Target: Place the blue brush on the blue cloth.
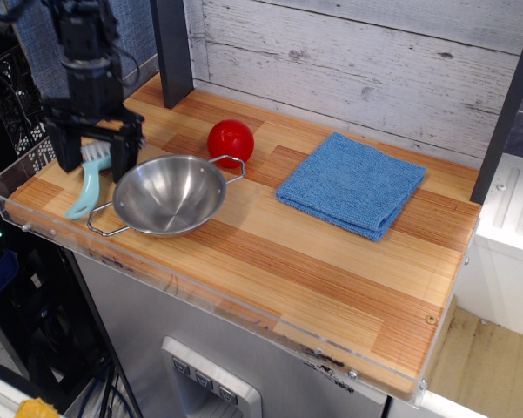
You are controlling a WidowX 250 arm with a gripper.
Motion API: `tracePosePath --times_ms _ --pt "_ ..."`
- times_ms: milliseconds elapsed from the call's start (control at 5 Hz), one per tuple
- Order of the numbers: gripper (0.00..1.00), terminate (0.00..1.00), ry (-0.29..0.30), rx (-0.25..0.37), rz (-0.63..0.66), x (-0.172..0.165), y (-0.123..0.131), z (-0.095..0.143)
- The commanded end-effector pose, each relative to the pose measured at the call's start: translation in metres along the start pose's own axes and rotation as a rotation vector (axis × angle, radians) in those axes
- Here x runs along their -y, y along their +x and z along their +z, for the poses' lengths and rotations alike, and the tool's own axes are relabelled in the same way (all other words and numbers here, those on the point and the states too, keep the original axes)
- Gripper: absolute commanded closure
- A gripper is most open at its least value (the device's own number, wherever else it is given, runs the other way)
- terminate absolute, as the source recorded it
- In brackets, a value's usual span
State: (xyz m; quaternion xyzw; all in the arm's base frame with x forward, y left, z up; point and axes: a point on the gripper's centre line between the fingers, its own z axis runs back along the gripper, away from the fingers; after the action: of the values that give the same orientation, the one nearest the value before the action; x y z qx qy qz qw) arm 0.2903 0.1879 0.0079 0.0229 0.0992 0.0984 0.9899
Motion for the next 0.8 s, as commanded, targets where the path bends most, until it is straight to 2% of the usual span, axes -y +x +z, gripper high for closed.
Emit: tracePosePath --times_ms 0,200,400,600 --pt "1.00 0.00 0.022 0.038 0.015 -0.003 0.003 0.012" --pt "1.00 0.00 0.033 0.056 0.016 -0.003 0.000 0.018" --pt "1.00 0.00 0.045 0.132 0.074 -0.011 -0.011 0.049" --pt "1.00 0.00 0.046 0.237 0.145 -0.021 -0.026 0.096"
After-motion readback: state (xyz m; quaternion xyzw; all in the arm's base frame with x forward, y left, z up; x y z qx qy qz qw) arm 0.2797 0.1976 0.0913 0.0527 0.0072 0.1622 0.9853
